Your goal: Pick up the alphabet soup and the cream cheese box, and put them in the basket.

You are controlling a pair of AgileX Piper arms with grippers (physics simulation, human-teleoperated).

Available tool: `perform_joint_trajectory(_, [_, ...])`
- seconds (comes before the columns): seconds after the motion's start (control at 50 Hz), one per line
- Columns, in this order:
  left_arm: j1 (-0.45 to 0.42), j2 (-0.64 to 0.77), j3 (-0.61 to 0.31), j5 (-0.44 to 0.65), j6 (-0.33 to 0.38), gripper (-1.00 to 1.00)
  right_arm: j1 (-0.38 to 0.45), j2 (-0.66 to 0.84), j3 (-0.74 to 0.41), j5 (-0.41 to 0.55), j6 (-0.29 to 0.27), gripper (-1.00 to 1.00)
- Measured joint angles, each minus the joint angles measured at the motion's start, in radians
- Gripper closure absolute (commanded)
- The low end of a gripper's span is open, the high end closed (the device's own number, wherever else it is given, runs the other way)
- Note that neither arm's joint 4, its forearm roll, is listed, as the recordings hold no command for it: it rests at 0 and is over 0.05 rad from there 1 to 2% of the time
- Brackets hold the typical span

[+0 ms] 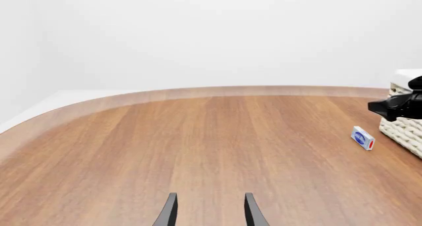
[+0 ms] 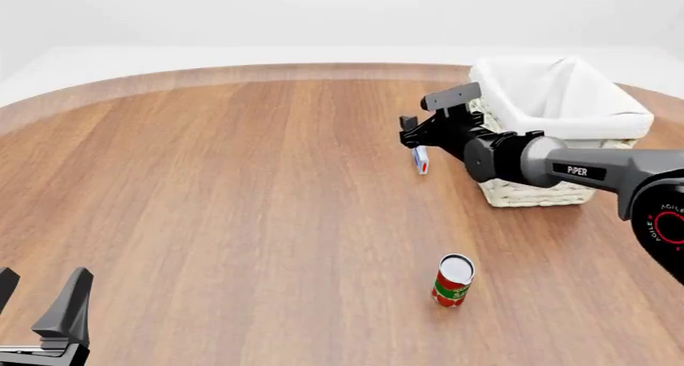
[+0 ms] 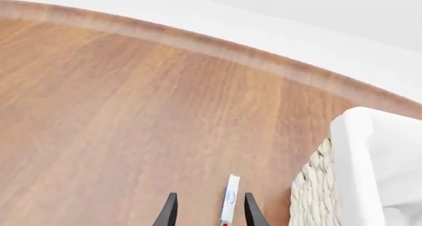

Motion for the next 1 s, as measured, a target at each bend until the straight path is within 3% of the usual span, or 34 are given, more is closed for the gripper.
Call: perform_joint_trajectory(1.0, [0.000, 0.000, 0.000, 0.000, 0.000, -1.00, -0.045, 0.188, -0.149, 0.064, 0.072, -1.00])
